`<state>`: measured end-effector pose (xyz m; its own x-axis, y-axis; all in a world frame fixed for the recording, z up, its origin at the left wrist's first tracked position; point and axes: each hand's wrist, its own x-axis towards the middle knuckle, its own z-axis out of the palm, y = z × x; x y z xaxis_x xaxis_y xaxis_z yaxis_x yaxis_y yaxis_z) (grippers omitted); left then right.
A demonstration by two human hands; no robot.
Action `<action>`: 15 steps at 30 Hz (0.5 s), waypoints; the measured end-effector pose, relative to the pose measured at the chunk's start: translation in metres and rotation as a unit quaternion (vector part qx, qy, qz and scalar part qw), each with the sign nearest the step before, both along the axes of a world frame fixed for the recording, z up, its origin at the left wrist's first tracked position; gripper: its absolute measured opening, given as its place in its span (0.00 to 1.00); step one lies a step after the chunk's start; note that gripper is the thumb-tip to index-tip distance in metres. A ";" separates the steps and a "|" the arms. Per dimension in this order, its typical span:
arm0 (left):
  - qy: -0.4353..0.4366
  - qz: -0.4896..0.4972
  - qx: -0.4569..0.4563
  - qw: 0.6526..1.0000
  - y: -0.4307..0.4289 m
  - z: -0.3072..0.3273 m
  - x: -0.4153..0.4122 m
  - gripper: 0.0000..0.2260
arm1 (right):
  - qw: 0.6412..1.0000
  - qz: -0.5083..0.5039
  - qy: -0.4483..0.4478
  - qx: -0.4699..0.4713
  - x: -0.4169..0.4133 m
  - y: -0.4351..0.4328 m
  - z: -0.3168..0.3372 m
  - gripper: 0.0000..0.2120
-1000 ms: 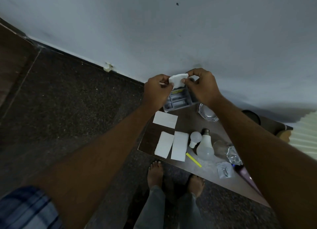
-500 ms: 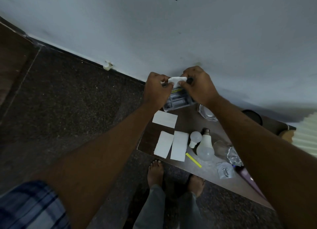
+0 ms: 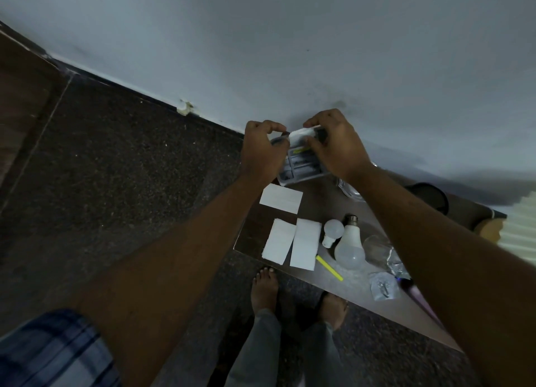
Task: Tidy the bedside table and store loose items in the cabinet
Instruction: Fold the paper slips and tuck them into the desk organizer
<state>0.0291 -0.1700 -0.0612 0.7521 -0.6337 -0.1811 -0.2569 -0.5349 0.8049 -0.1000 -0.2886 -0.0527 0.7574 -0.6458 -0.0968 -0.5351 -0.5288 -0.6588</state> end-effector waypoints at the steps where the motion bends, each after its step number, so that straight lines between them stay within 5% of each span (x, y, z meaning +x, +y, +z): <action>1: 0.004 0.013 -0.004 1.000 0.002 0.001 0.000 0.10 | 1.000 -0.006 -0.014 -0.003 0.000 0.002 0.003 0.13; 7: 0.105 0.124 -0.038 0.986 0.037 0.001 -0.014 0.08 | 0.991 -0.041 -0.124 0.003 -0.011 0.037 0.029 0.08; 15: 0.122 0.115 0.099 0.981 0.093 -0.031 -0.035 0.05 | 0.990 -0.084 -0.113 0.029 -0.049 0.115 0.008 0.03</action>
